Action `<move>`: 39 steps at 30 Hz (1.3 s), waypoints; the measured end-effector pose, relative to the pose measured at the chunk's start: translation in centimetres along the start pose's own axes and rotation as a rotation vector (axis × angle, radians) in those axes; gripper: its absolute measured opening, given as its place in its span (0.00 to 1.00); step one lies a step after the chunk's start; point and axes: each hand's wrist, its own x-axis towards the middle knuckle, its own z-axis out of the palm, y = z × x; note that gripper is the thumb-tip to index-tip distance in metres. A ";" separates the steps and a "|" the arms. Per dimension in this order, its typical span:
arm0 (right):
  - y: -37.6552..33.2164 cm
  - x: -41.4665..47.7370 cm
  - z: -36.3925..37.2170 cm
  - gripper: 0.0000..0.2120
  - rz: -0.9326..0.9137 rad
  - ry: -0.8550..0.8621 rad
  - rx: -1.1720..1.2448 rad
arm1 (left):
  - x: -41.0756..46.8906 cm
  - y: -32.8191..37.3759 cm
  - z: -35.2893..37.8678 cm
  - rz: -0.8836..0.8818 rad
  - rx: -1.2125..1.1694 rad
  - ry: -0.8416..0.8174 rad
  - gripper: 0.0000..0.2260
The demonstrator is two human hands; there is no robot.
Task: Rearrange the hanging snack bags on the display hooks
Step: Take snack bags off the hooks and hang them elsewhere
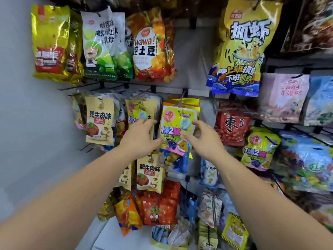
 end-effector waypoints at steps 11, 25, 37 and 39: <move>0.4 4.3 5.3 0.30 0.238 0.295 0.311 | 7.8 -2.4 5.4 -0.022 -0.546 -0.093 0.29; 1.5 5.7 7.2 0.10 0.188 0.372 0.536 | 9.1 -2.7 8.0 -0.110 -1.059 0.069 0.04; -5.2 2.6 11.4 0.14 0.117 0.436 0.580 | 7.0 -8.3 4.9 0.034 -1.180 0.035 0.12; -6.5 3.4 13.2 0.10 0.144 0.416 0.616 | 7.0 -11.2 3.9 0.038 -1.204 0.044 0.13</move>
